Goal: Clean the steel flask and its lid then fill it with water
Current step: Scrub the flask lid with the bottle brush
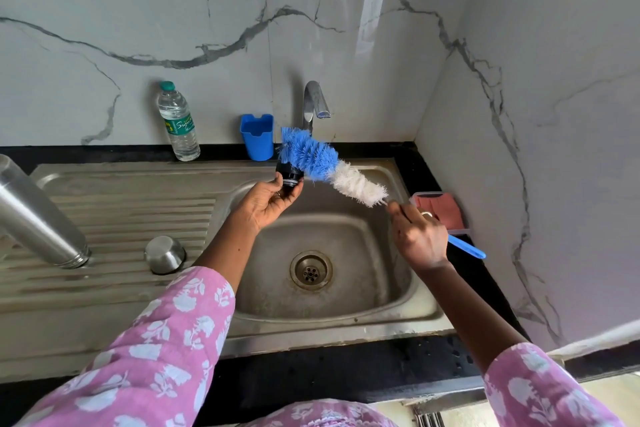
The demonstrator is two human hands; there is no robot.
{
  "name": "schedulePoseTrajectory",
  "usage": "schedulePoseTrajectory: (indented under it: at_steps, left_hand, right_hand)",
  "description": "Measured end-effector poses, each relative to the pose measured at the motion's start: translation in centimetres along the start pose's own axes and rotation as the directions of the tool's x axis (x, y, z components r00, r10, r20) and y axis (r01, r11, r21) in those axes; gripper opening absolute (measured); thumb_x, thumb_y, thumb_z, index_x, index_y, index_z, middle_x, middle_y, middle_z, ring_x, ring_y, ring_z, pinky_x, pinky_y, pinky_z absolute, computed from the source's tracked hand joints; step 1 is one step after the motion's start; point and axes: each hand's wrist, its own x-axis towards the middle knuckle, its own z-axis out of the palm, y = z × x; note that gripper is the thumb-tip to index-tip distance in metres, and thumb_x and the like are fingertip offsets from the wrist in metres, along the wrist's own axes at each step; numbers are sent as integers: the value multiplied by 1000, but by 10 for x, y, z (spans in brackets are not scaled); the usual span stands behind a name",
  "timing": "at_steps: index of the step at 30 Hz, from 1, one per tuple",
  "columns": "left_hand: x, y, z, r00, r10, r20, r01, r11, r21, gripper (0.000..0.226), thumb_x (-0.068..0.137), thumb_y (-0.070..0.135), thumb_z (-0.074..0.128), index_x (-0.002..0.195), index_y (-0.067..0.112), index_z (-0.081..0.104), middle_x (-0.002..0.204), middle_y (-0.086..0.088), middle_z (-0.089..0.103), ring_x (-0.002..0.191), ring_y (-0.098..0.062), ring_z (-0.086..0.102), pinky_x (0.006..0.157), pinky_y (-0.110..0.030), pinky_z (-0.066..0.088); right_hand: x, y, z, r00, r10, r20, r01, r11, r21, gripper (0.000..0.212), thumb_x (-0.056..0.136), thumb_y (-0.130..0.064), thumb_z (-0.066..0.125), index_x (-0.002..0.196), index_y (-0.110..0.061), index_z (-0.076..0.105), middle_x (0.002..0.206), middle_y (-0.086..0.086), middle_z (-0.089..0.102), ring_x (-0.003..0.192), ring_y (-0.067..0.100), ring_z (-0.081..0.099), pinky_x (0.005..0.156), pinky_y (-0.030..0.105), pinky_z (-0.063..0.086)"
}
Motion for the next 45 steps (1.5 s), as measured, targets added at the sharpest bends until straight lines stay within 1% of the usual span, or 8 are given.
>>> schedulePoseTrajectory:
  at_steps: [5, 12, 18, 24, 30, 34, 42, 45]
  left_hand:
    - [2, -2, -1, 999, 31, 34, -31, 1000, -5, 17, 97, 1, 40, 108, -3, 52, 107, -28, 56, 93, -32, 59, 67, -31, 60]
    - [4, -1, -6, 993, 101, 62, -96, 992, -84, 26, 91, 4, 45, 117, -1, 49, 113, -29, 55, 71, -32, 71, 60, -30, 59]
    - [5, -4, -2, 993, 58, 101, -52, 997, -54, 31, 98, -1, 32, 126, 1, 47, 112, -28, 55, 75, -33, 70, 62, -32, 59]
    - [5, 0, 3, 991, 128, 38, -127, 991, -39, 34, 98, -9, 25, 105, 5, 55, 109, -22, 56, 99, -33, 57, 59, -32, 59]
    - [6, 0, 9, 990, 138, 15, -138, 989, 51, 41, 95, -14, 24, 118, 1, 53, 128, -22, 49, 127, -36, 44, 75, -37, 58]
    - [6, 0, 12, 987, 162, -5, -160, 978, 135, 42, 95, -14, 25, 127, 1, 48, 119, -17, 55, 114, -31, 52, 92, -41, 43]
    - [12, 5, 10, 975, 221, -31, -212, 958, 193, 37, 95, -15, 26, 109, 3, 56, 115, -14, 55, 94, -22, 58, 86, -35, 48]
    - [13, -1, 15, 976, 215, -25, -205, 955, 214, 40, 95, -15, 27, 123, 1, 50, 113, -14, 57, 95, -23, 59, 87, -36, 49]
  right_hand:
    - [1, -5, 3, 1000, 23, -2, -23, 997, 74, 25, 78, -2, 51, 87, -12, 73, 64, 1, 57, 45, 23, 52, 37, 27, 37]
    - [-1, 1, -3, 996, 84, 12, -84, 994, 62, 27, 58, 3, 78, 76, -14, 71, 60, -1, 56, 39, 21, 45, 34, 24, 29]
    - [5, -3, 3, 992, 128, 11, -129, 987, 99, 20, 68, 2, 69, 78, -15, 68, 61, 0, 56, 38, 24, 48, 33, 23, 30]
    - [0, 1, 2, 993, 116, 19, -118, 984, 135, 21, 68, 3, 70, 80, -14, 71, 62, 0, 58, 38, 24, 48, 32, 24, 31]
    - [10, 1, 7, 991, 130, 23, -132, 982, 132, 17, 73, -2, 65, 82, -15, 73, 62, 2, 59, 40, 27, 52, 30, 24, 33]
    - [14, -3, 7, 996, 85, 18, -86, 991, 97, 18, 72, -3, 66, 84, -16, 72, 62, 1, 59, 41, 26, 52, 32, 22, 29]
    - [18, 6, 7, 998, 61, -29, -59, 996, 73, 19, 70, -4, 69, 84, -17, 71, 63, 0, 60, 41, 24, 53, 31, 23, 29]
    - [22, 1, 14, 999, 31, -30, -29, 996, 87, 25, 68, -4, 67, 89, -17, 67, 64, 1, 60, 40, 26, 51, 32, 23, 31]
